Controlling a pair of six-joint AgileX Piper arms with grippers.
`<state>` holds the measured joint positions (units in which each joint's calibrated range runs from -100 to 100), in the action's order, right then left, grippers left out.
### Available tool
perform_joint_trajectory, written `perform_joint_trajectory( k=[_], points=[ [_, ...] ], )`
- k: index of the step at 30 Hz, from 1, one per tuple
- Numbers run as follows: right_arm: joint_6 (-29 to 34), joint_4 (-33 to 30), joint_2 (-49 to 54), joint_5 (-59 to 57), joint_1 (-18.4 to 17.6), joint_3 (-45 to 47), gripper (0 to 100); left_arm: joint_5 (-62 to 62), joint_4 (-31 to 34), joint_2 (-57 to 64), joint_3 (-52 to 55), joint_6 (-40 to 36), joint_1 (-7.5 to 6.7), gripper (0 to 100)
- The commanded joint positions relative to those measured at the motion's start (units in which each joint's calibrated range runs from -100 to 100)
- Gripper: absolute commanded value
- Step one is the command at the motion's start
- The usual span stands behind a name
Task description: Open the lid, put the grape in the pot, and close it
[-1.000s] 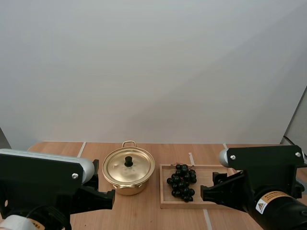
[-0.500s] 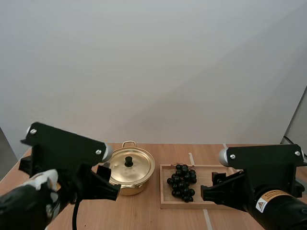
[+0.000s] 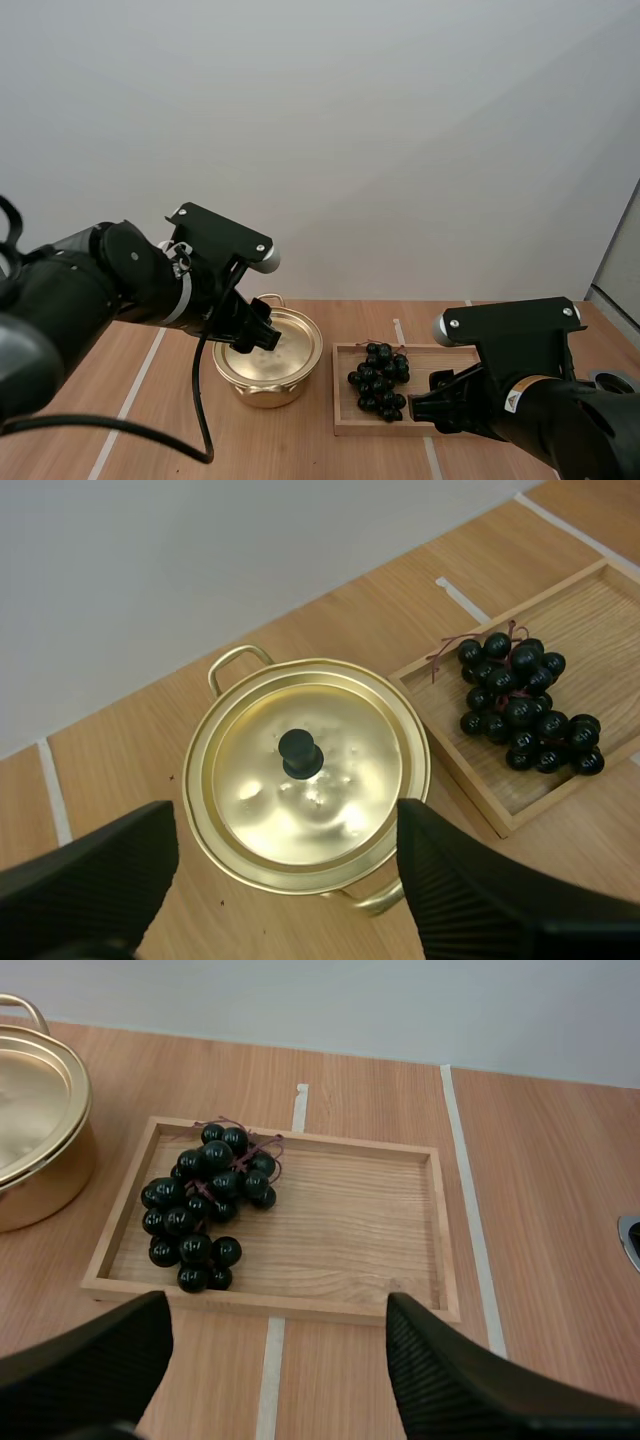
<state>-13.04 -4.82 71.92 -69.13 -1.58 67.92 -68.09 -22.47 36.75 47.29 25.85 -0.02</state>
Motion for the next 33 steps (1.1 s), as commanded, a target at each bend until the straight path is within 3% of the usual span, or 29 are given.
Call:
perform_joint_trajectory(
  k=[1,7,21,33],
  points=[
    [-0.80,-0.14,-0.69,0.65,0.16,-0.34,100,-0.14,-1.33,-6.20,-3.26,0.81,-1.36,100],
    [-0.80,-0.02,-0.69,1.02,0.16,-0.34,100,-0.15,-1.21,-15.08,-7.80,4.72,-3.03,100],
    [-0.80,-0.02,-0.69,0.84,0.16,-0.34,100,1.68,-0.45,-32.33,-15.25,5.24,-3.03,100],
    [-0.80,-0.02,-0.69,0.84,0.16,-0.34,100,4.74,2.14,-37.55,-15.50,5.24,-3.03,100]
  ],
)
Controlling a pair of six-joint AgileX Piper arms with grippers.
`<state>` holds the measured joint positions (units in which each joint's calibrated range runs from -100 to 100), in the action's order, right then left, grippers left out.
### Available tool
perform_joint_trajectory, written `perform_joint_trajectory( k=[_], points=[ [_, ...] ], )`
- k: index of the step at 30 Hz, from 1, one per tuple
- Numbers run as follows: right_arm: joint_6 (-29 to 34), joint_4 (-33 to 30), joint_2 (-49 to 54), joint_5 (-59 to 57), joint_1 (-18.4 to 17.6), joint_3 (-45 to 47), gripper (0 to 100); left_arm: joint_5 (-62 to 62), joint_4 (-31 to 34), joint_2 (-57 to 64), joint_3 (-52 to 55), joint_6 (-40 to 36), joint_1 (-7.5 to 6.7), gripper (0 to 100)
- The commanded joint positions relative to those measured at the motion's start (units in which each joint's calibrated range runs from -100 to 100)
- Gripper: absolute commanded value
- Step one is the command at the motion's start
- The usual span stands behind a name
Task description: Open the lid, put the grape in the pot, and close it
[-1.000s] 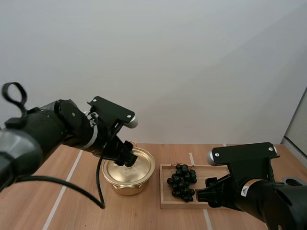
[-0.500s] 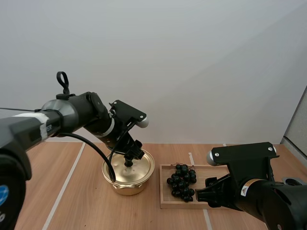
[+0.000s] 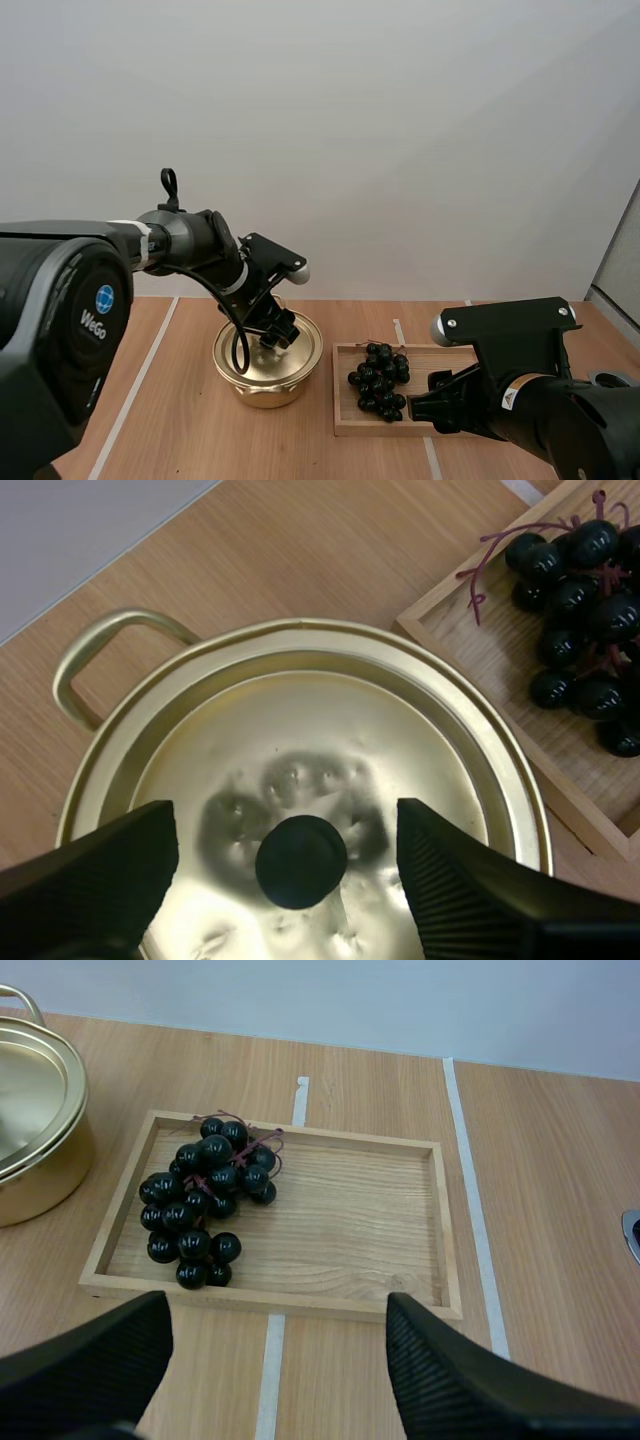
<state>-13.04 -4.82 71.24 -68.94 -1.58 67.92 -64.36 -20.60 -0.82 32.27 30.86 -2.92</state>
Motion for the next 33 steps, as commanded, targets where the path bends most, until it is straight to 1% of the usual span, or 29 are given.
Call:
perform_joint_trajectory(
  k=[1,5,7,10,11,12,17,22,24,27,29,30,32,33],
  points=[
    [-0.80,-0.02,-0.01,0.65,0.16,-0.34,100,1.01,0.27,0.03,-0.49,0.24,-0.13,100],
    [-0.80,0.22,-0.01,0.65,0.16,-0.34,100,0.50,0.27,0.03,-0.49,0.24,-0.13,100],
    [-0.80,0.22,-0.01,0.48,0.16,-0.34,100,-0.36,0.27,0.03,-0.49,0.24,-0.13,72],
    [-0.80,0.22,-0.01,0.30,0.16,-0.34,100,-2.09,0.27,0.03,-0.49,0.24,-0.13,20],
    [-0.80,0.22,-0.01,0.30,0.16,-0.34,100,-2.83,0.27,0.03,-0.49,0.24,-0.13,6],
    [-0.80,0.22,-0.01,0.62,0.16,-0.34,100,-3.26,0.27,0.03,-0.49,0.24,-0.13,0],
    [-0.80,0.33,-2.24,2.74,0.16,-0.34,100,-4.26,0.27,1.81,-0.80,-0.61,-0.13,0],
    [-0.80,0.33,-10.65,9.50,0.16,-0.45,100,-6.95,0.12,9.42,-2.98,-1.23,-0.13,0],
    [-2.41,1.42,-14.48,11.83,0.08,-1.02,100,-7.39,0.12,13.49,-3.92,-1.23,-0.13,0],
    [-7.94,7.77,-19.61,12.38,-0.17,-3.33,100,-7.80,0.12,19.08,-4.80,-1.23,-0.13,0],
    [-12.72,13.71,-23.17,12.80,-0.34,-5.45,100,-8.95,0.12,23.60,-5.82,-1.23,-0.13,0],
    [-15.50,18.20,-25.49,13.48,-0.34,-6.94,100,-9.57,0.12,26.34,-6.36,-1.23,-0.13,0],
    [-19.27,22.99,-28.63,14.67,-0.34,-8.87,100,-9.74,0.12,30.27,-6.62,-1.23,-0.13,0],
    [-20.46,23.86,-29.57,14.92,-0.34,-9.38,100,-9.74,0.12,31.39,-6.62,-1.23,-0.13,0]
  ],
)
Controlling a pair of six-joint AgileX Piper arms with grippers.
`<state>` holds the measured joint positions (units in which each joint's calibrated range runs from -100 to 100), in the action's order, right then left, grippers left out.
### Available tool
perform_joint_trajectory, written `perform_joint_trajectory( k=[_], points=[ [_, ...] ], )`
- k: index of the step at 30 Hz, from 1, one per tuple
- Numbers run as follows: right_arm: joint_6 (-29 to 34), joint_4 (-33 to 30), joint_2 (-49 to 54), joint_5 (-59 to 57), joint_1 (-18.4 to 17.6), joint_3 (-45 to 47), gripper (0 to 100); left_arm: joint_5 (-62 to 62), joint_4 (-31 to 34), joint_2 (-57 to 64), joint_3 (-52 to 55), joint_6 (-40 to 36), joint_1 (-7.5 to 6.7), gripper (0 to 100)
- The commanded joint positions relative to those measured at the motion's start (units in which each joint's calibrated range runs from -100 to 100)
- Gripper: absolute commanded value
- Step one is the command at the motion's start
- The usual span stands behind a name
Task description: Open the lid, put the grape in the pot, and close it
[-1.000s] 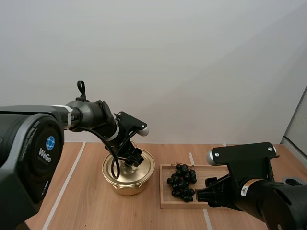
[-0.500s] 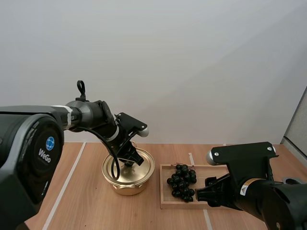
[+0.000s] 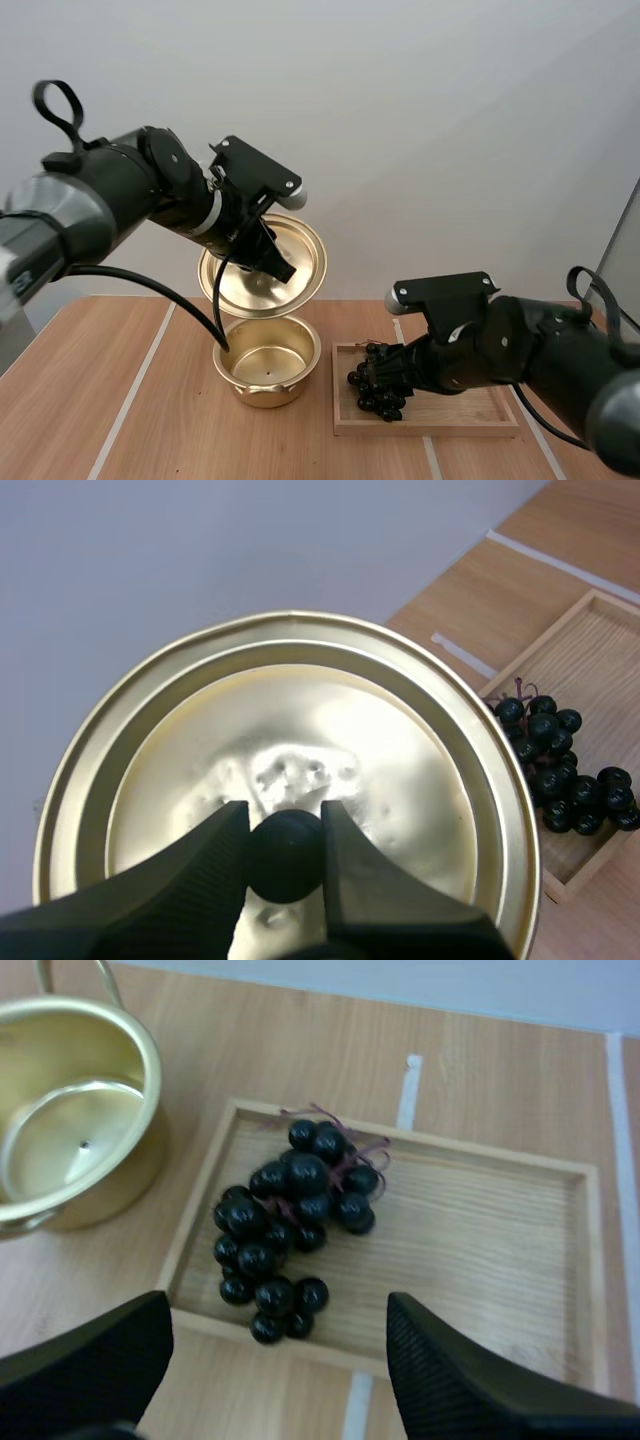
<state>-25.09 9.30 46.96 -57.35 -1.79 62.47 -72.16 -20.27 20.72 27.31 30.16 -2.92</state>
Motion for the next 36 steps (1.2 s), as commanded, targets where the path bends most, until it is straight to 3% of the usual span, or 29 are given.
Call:
perform_joint_trajectory(
  k=[1,5,22,36],
  points=[
    [-10.69,12.61,-7.41,3.52,-0.13,-5.14,100,-1.94,-0.22,11.99,-1.66,-0.53,-0.13,0],
    [-14.40,17.13,-13.68,5.52,-0.13,-8.01,100,-1.94,-0.22,18.42,-1.66,-0.53,-0.13,0],
    [-15.90,15.16,-35.17,24.95,-2.43,-9.29,100,-3.44,-1.08,23.99,-1.66,-1.72,-0.13,0],
    [-15.19,15.05,-49.17,28.92,-2.43,-13.37,100,-4.89,-2.33,23.99,-1.66,-1.72,-0.13,0]
  ],
)
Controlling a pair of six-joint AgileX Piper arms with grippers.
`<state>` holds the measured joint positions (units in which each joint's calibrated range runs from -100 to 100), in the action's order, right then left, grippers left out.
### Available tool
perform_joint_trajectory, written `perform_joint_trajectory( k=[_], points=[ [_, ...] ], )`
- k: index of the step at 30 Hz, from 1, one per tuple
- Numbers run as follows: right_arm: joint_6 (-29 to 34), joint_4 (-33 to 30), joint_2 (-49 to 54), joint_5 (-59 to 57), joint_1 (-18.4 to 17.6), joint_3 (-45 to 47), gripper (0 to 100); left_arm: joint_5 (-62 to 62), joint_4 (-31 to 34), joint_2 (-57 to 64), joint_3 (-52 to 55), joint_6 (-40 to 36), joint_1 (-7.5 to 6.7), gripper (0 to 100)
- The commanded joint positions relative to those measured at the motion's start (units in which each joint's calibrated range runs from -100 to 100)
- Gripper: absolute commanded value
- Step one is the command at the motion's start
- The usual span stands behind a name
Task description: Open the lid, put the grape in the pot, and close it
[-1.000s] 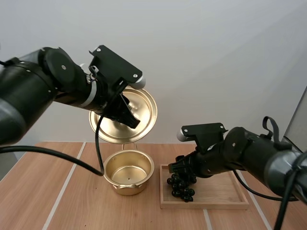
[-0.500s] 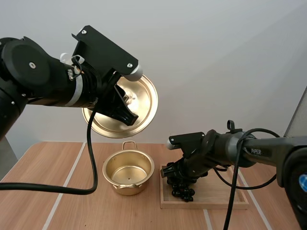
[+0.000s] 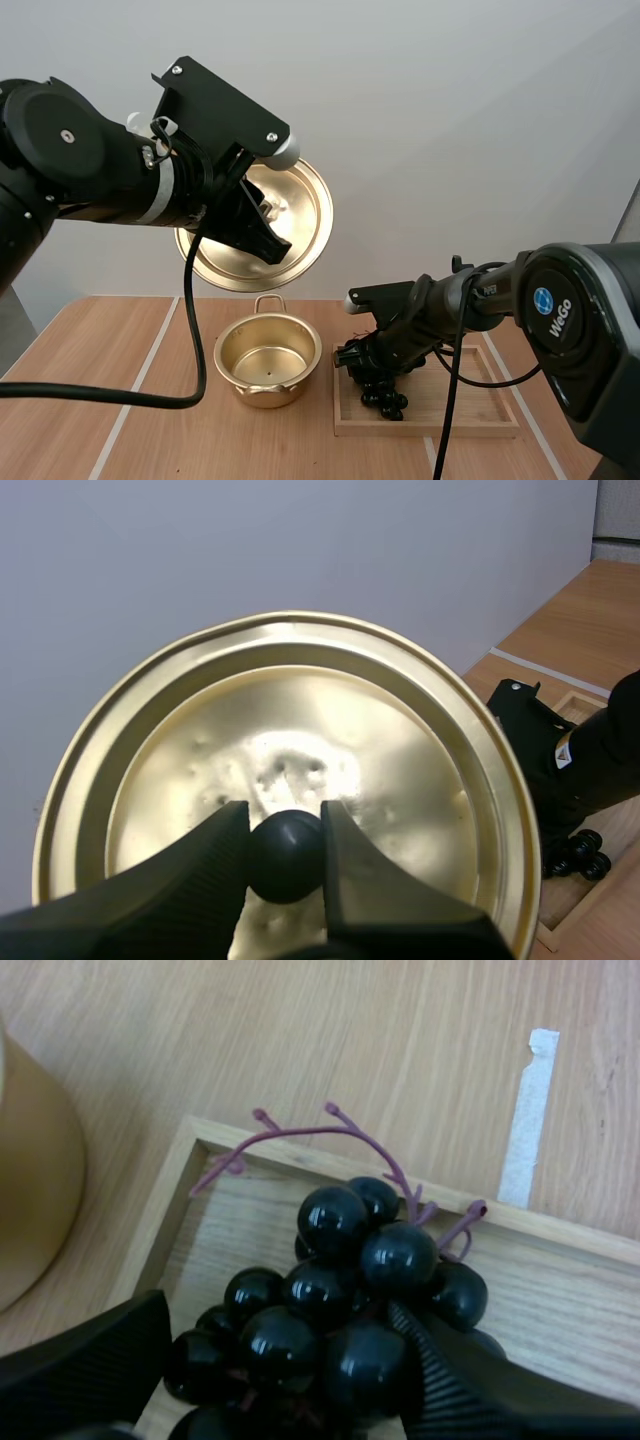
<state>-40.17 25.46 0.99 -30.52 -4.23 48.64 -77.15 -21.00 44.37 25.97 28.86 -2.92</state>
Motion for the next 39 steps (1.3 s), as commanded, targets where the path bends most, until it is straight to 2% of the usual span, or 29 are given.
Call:
perform_joint_trajectory(
  k=[1,2,4,5,7,9,17,39],
  points=[
    [-0.21,-1.37,-3.48,2.09,0.01,0.46,100,0.10,-1.60,0.34,-0.31,-0.43,-0.13,0],
    [-0.32,-1.59,-3.61,2.09,0.01,0.46,100,0.10,-1.60,0.34,-0.31,-0.43,-0.13,0],
    [-0.32,-1.92,-3.61,2.09,0.01,0.46,88,0.10,-1.60,0.34,-0.31,-0.43,-0.13,0],
    [-0.32,-2.05,-3.61,2.09,0.01,0.46,58,0.10,-1.60,0.34,-0.31,-0.43,-0.13,0],
    [-0.32,-2.32,-3.61,1.90,0.01,0.46,25,-0.19,-1.60,0.34,-0.31,-0.43,-0.13,0],
    [-0.32,-3.54,-3.61,1.56,0.01,0.46,0,-0.30,-1.60,0.34,-0.31,-0.43,-0.13,0],
    [-0.42,-5.66,-2.06,-1.26,0.01,0.46,0,-0.30,-1.60,0.34,-0.31,-0.43,-0.13,0],
    [-0.08,-3.93,25.60,-13.47,0.01,0.06,0,-0.27,-1.60,0.47,-0.31,-0.43,-0.13,0]
  ],
)
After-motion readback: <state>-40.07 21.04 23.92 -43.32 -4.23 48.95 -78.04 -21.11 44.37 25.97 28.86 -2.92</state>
